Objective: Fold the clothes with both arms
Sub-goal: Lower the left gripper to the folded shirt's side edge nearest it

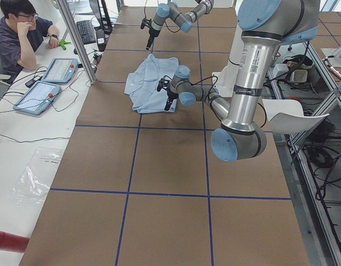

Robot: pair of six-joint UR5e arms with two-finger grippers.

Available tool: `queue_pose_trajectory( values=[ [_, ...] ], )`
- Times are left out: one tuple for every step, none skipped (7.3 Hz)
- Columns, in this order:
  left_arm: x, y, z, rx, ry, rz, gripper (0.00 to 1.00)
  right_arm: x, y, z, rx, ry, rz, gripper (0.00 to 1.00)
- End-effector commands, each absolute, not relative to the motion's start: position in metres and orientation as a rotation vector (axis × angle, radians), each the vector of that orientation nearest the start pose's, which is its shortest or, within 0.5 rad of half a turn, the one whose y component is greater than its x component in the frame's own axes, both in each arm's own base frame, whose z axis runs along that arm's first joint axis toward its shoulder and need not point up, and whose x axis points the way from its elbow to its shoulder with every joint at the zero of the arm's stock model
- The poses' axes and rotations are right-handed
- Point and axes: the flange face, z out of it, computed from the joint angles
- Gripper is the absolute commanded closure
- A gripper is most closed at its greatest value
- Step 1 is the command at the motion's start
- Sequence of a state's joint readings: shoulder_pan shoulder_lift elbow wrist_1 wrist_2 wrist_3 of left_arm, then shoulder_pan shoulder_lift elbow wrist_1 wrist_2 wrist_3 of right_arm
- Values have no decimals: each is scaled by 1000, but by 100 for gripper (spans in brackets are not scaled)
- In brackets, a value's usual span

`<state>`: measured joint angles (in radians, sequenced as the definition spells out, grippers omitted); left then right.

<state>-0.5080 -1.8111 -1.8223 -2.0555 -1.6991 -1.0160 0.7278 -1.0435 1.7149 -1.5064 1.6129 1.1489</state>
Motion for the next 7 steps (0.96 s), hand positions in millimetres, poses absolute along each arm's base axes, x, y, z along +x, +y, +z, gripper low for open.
queue_pose_trajectory(
  values=[
    [462, -380, 368, 379, 897, 109, 5, -408, -536, 295, 366, -638, 280, 0],
    [464, -379, 369, 377, 896, 112, 30, -408, -536, 294, 367, -640, 281, 0],
    [464, -378, 367, 378, 899, 112, 50, -408, -537, 295, 367, -639, 283, 0],
    [465, -378, 363, 379, 906, 113, 54, -408, -537, 295, 367, -637, 280, 0],
    [468, -375, 362, 377, 909, 120, 55, -408, -537, 295, 368, -637, 279, 0],
    [468, -375, 362, 377, 909, 121, 73, -409, -536, 296, 366, -636, 279, 0],
    [468, -375, 361, 379, 910, 121, 100, -409, -537, 297, 365, -633, 279, 0]
  ],
)
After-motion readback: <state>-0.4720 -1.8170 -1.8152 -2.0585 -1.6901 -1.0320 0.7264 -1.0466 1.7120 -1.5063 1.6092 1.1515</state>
